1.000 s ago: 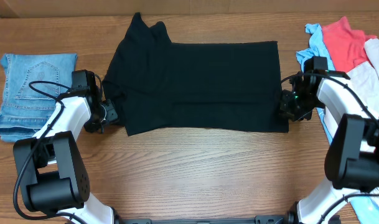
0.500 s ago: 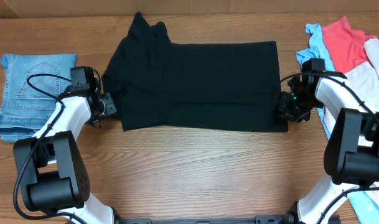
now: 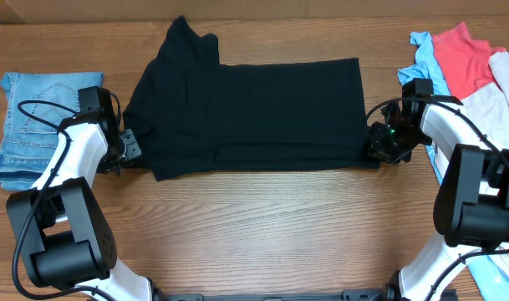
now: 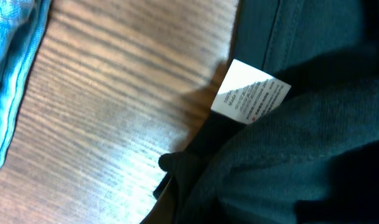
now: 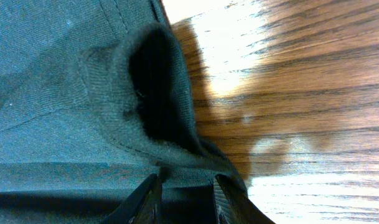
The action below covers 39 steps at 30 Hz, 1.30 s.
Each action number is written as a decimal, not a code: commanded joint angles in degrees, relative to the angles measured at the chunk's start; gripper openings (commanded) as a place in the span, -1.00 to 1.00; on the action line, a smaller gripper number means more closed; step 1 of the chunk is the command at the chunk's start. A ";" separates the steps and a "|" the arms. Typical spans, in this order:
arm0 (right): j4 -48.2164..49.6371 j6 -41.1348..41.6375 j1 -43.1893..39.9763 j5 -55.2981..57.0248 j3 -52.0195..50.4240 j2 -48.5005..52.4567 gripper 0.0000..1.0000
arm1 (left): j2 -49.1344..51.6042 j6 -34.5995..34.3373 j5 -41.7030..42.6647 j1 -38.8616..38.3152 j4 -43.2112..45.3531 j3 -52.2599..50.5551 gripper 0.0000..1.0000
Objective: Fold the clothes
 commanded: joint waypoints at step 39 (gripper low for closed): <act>-2.47 0.26 -0.46 5.49 -1.25 3.45 -0.34 | 0.52 11.69 20.55 -5.09 -8.76 8.17 0.08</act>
